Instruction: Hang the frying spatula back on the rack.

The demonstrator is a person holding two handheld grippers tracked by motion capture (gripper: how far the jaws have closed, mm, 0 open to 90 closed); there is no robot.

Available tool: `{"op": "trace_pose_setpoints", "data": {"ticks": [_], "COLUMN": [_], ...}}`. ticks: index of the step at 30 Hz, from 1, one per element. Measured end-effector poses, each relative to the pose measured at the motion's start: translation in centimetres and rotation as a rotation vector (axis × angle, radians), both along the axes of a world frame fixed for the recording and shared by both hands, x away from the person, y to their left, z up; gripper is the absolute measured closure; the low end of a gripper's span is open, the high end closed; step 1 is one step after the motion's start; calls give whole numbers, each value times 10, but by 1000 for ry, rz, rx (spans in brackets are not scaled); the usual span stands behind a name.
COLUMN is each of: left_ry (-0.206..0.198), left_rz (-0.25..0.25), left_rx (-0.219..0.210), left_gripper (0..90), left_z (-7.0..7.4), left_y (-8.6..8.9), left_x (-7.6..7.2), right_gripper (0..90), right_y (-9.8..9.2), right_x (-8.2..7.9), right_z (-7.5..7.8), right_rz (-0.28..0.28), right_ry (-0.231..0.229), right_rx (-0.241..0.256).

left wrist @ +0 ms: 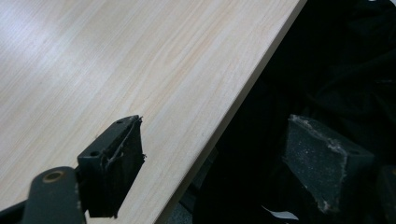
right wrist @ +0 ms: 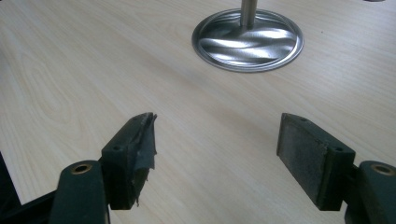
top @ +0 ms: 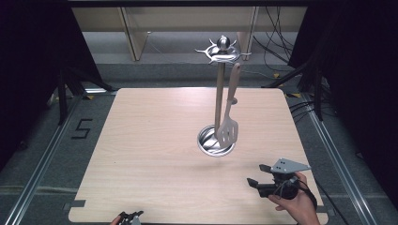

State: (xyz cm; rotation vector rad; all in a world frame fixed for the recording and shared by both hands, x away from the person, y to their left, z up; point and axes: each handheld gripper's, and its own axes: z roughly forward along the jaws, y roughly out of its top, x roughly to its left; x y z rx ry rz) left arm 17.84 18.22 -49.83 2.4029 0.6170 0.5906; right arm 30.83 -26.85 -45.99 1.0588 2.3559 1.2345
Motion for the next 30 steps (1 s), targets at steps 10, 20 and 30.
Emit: {"op": "trace_pose_setpoints", "data": {"ticks": [10, 20, 30], "left_ry": [-10, 4, 7], "left_rz": [6, -4, -5], "left_rx": [9, 0, 0], "left_gripper": [190, 190, 190], "left_z": [1, -1, -1], "left_y": [0, -1, -1], "left_x": [-1, 0, 0], "right_gripper": [284, 281, 281], "right_y": [-2, -7, -9], "right_x": [-9, -17, -23], "right_z": [-7, -11, -17], "right_rz": [-5, -5, -3], "right_ry": [4, -9, -3], "right_rx": [8, -4, -26]}}
